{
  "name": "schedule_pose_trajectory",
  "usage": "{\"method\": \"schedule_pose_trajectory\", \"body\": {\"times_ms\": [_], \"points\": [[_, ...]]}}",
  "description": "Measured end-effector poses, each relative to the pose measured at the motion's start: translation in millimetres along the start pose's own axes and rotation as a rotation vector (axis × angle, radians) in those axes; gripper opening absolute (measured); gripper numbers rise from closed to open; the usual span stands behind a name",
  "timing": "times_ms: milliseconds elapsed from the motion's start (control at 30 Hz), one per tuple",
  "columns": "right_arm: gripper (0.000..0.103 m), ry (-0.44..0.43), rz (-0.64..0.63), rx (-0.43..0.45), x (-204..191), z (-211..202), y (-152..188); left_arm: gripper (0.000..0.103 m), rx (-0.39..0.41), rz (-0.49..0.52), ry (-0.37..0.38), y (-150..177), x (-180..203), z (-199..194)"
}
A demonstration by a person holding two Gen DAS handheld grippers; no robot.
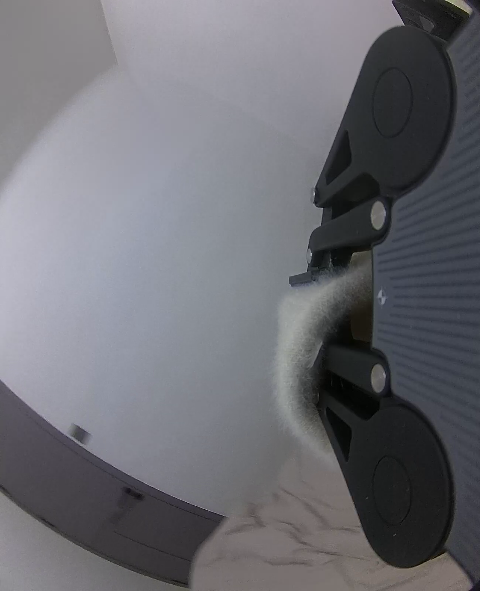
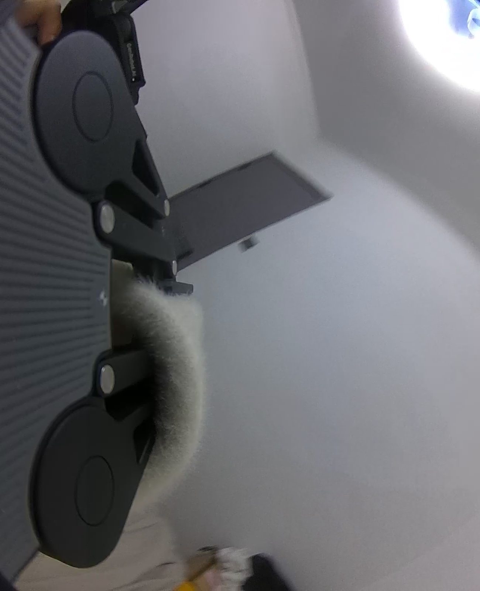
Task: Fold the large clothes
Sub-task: 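Lift the sweater with both grippers and shake it out in the air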
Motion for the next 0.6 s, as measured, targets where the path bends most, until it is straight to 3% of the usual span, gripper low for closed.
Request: {"method": "schedule_pose_trajectory", "body": {"times_ms": [233, 367, 500, 533, 600], "points": [[0.011, 0.113, 0.072, -0.191, 113, 160, 85, 0.012, -0.166, -0.037, -0.119, 93, -105, 176], [0.011, 0.16, 0.087, -0.299, 185, 255, 158, 0.012, -0.275, -0.055, -0.166, 157, -177, 277], [0.011, 0.186, 0.077, -0.387, 241, 315, 231, 0.012, -0.377, -0.004, -0.201, 210, -239, 346], [0.011, 0.191, 0.077, -0.406, 262, 306, 251, 0.012, -0.415, -0.001, -0.221, 219, -261, 372], [0.011, 0.209, 0.062, -0.465, 280, 327, 277, 0.012, -0.489, -0.023, -0.249, 244, -292, 392]]}}
Point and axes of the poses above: each gripper's, at about its wrist camera, not at the fingertips, and z roughly the way its jaws point, x to its right, y to its underside, the point moved 3 cm from there along z, roughly the way its jaws point, and after that the axes turned 3 degrees about x, right-handed, at the moved point
